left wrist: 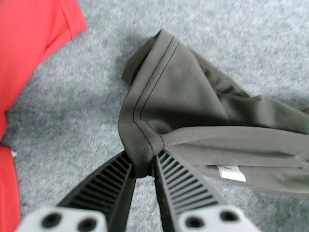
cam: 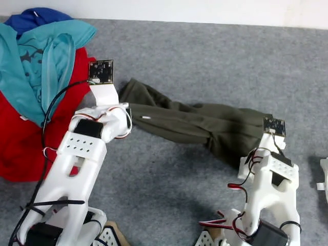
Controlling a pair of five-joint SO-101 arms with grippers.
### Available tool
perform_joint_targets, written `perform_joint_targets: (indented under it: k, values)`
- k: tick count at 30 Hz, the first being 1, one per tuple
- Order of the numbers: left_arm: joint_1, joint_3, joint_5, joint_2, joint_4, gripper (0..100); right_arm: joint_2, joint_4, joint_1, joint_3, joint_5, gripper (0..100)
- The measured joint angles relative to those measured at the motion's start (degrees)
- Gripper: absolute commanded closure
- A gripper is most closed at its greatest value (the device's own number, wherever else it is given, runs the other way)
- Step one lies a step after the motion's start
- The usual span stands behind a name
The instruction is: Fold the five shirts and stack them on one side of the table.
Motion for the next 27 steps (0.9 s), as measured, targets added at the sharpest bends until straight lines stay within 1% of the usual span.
perform_joint_targets:
  k: [11,15,20,24,27]
  values:
    - [0.0,-0.1,0.0,0.0,0.1,99,0.0,-0.6,0.0,0.1,-1.4,99.1]
    - [0.0,-4.0,-0.1,0.0,0.8,99,0.0,-0.6,0.0,0.1,-1.6,99.1]
    - [0.5,-10.9,-0.1,-5.7,9.0,99,0.0,-0.6,0.0,0.1,-1.6,99.1]
    - [2.8,-11.6,-0.1,-12.7,14.0,99,-0.1,-0.6,0.0,0.1,-1.6,99.1]
    - [2.9,-12.0,-0.1,-17.7,16.0,99,-0.3,-0.6,0.7,-0.1,-1.6,99.1]
